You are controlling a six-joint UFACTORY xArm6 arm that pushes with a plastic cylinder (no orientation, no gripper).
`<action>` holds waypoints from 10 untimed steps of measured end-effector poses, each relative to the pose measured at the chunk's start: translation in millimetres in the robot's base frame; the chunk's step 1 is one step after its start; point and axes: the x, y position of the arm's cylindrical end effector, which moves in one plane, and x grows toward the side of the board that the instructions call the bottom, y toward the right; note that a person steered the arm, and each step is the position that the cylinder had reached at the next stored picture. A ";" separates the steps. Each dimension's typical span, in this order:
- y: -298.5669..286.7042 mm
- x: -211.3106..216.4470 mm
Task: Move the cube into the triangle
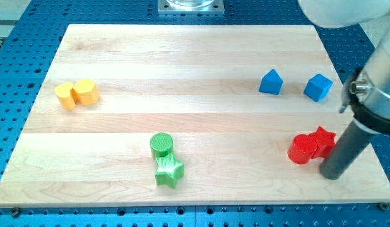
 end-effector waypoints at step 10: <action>-8.3 -180.9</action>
